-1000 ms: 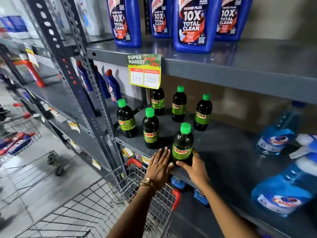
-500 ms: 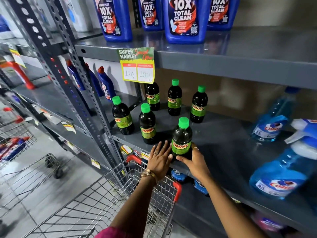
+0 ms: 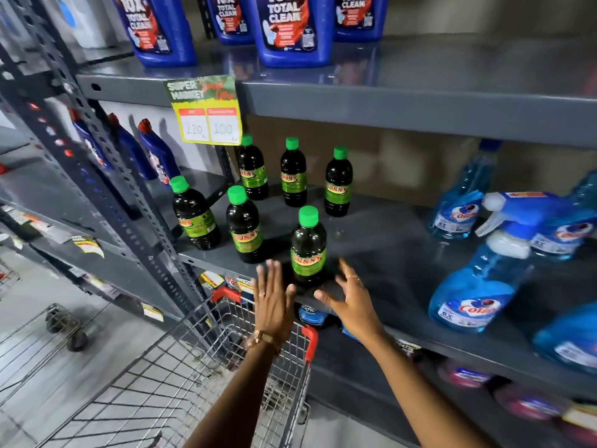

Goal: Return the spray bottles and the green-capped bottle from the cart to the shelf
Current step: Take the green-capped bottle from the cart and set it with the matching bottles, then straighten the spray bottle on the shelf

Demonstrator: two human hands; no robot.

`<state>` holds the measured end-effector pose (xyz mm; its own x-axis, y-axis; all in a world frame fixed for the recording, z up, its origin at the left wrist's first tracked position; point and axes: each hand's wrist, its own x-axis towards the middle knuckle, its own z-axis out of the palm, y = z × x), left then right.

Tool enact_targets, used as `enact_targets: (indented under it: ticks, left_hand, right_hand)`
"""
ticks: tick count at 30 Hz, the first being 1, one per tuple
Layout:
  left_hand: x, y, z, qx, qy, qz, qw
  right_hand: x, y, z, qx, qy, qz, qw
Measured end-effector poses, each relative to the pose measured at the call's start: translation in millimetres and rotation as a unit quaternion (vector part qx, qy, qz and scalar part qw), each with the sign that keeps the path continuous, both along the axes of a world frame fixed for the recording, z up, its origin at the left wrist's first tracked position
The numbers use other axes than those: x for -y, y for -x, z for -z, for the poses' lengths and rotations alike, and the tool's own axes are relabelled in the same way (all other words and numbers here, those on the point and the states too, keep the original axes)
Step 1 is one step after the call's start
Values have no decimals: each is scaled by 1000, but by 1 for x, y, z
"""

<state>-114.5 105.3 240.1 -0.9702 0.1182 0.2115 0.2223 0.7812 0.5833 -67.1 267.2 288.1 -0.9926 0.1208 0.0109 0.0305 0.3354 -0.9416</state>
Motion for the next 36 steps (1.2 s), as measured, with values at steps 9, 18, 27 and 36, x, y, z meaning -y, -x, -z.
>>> enact_targets:
  ticks: [9,18,27,36]
  left_hand:
    - [-142,-106,-13,-48,-66,126,989]
    - [-186,-95,2,18,132,98,986]
    - [-194,-99,0,-5,123,91,988]
    - [-196,-101,-9,40,165,104,980]
  right_hand:
    - [-80,-127,13,-206,-80,371,902]
    - [-160,-98,3,-46,32,267,962]
    - [-163,-102,6,-35,67,212,974]
    - [-163,-102,9,-54,78,209,973]
